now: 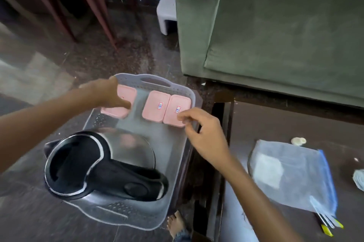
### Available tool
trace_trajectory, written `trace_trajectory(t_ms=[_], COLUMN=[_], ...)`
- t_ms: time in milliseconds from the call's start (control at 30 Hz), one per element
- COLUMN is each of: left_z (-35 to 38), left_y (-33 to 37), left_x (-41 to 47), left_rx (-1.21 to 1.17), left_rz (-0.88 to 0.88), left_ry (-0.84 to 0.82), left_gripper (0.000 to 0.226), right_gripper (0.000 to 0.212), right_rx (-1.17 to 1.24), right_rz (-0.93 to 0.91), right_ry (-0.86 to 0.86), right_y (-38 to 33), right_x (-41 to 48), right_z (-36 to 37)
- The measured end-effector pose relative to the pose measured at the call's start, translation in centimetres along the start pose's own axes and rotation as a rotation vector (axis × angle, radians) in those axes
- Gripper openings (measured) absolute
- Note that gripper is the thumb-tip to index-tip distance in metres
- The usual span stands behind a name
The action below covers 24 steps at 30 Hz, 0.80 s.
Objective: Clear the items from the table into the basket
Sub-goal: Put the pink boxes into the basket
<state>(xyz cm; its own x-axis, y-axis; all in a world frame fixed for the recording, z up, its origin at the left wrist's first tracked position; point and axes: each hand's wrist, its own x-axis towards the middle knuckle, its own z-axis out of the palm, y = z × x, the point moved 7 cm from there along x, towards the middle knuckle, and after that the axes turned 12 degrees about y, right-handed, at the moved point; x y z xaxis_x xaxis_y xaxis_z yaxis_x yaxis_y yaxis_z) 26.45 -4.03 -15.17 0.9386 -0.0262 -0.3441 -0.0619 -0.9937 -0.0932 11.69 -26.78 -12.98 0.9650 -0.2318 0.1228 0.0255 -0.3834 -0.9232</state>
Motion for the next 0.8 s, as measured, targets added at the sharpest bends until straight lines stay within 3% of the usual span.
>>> trace_trajectory(t_ms=[133,267,400,600,800], left_z=[3.1,4.6,5.3,5.8,6.1], left_y=[-0.3,1.3,1.3,0.8,0.3], left_x=[1.4,1.9,2.8,3.3,2.9], left_rx=[-0.075,-0.159,-0.222,-0.625,-0.695], left_rz=[0.016,0.034,0.039,-0.057,-0.039], left_ry=[-0.003,0.018,-0.006,-0.003,-0.064], left_gripper=[0.081,0.086,0.087,0.039,0.037], right_gripper=[0.024,0.025,0.029,0.025,0.023], right_rx=[-0.418,-0.675,-0.748,-0.816,-0.846], right_rz=[-0.176,-0.212,-0.199,-0.191,-0.195], right_ry=[-0.027,-0.018,0.01,0.086,0.081], right_y=[0.6,2.2,2.8,2.6,2.5], right_x=[0.2,0.0,0.0,0.1,0.3], right_z=[4.3,6.0,6.6,6.3,6.5])
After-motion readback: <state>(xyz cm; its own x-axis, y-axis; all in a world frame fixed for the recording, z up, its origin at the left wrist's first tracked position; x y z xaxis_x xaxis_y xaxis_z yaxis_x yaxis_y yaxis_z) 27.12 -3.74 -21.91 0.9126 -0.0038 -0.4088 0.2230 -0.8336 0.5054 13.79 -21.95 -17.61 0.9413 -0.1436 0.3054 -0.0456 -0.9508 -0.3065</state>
